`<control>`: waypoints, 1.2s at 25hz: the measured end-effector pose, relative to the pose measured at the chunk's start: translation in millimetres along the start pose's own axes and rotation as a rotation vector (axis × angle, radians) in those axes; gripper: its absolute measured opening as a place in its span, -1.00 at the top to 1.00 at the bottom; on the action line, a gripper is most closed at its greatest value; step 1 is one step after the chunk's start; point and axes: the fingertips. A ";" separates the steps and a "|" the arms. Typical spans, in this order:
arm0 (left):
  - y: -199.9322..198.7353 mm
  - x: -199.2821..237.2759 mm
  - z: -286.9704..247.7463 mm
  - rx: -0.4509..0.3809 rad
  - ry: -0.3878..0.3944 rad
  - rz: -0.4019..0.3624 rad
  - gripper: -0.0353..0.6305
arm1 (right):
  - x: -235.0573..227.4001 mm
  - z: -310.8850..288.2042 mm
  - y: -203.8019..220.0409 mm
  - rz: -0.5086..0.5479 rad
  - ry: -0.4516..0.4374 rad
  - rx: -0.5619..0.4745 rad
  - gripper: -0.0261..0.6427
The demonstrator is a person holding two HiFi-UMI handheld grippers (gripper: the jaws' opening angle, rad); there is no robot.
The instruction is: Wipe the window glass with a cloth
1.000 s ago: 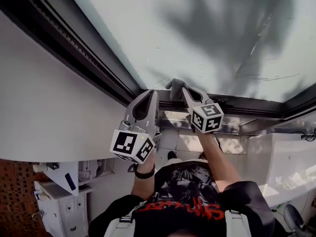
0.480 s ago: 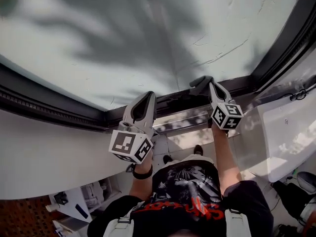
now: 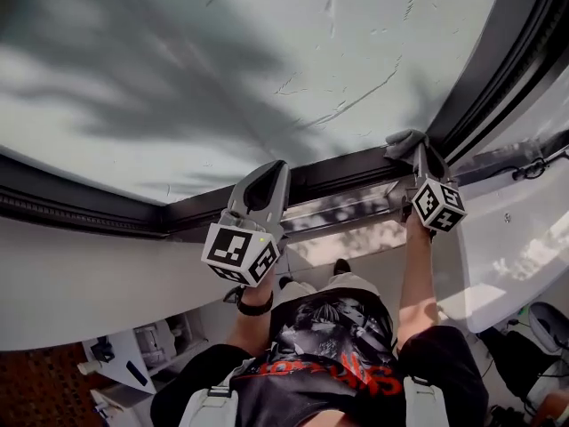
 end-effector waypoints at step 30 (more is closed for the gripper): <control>-33.4 101.4 193.7 -0.182 -0.220 0.005 0.95 | 426.6 86.3 -80.6 0.192 -0.666 -0.295 0.87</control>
Point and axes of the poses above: the fingertips, and each gripper's own axes: z backward along the fingers, x to its left, y out of its underside, and after that the axes turned 11 degrees about z, right-handed
